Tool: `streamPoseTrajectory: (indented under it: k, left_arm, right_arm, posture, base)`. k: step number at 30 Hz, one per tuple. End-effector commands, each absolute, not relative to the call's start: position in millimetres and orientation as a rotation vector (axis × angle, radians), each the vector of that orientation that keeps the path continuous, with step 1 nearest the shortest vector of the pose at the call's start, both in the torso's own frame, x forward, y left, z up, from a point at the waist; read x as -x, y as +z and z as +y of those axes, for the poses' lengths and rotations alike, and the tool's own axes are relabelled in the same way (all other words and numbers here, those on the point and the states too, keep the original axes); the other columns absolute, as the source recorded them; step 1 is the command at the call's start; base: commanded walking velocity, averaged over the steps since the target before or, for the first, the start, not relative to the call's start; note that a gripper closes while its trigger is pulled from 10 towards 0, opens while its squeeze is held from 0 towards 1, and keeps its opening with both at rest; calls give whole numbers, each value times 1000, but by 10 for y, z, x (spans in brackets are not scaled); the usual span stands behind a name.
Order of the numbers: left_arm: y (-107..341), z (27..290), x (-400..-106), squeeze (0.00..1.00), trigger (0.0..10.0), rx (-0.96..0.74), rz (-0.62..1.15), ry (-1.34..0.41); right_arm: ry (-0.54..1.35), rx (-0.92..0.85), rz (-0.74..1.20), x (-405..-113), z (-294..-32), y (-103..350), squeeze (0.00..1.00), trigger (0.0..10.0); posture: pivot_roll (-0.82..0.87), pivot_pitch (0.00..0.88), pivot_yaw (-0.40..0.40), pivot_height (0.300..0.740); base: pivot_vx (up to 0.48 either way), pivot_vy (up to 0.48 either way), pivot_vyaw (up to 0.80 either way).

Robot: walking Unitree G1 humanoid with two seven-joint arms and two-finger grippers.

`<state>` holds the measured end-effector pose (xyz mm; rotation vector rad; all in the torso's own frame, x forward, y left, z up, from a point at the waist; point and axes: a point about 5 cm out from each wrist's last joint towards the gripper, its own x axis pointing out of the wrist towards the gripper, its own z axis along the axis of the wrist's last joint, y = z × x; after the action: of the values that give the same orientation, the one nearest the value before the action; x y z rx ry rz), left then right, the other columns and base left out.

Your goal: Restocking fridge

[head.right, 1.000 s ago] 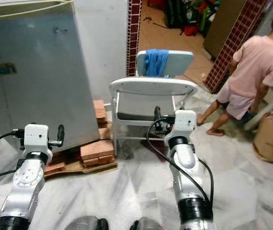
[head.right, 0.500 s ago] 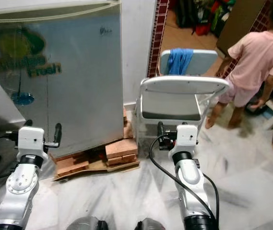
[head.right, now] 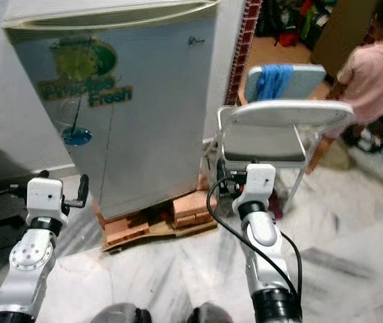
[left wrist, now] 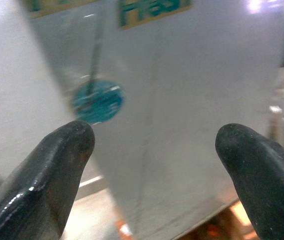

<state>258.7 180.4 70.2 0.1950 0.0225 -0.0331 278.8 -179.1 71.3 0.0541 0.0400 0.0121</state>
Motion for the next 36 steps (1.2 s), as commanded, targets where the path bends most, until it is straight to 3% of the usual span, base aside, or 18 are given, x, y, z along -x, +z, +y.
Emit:
streamPoseTrajectory:
  k: [1, 18, 30, 36]
  left_arm:
    - [725, 1871, -2603, 0, 10000, -203, 24, -22]
    - [690, 1898, -2598, 0, 10000, -176, 46, 4]
    - [686, 1855, -2603, 0, 10000, -171, 45, -15]
    - [676, 1841, -2607, 0, 10000, -172, 47, -12]
  right_arm:
    - [27, -65, 6, -2828, -1741, 787, 0, 10000]
    - [41, -59, 0, -2866, -1700, 785, 0, 10000]
    - [36, -54, -4, -2868, -1707, 791, 0, 10000]
    - [39, -47, -2, -2875, -1715, 789, 0, 10000]
  posture:
    - [63, 34, -17, 740]
    - [75, 54, -20, 740]
    - [73, 57, -24, 740]
    - [74, 55, -33, 740]
  base:
    - [0, 480, -800]
    - [0, 480, -47]
    - [0, 480, -784]
    - [0, 468, -302]
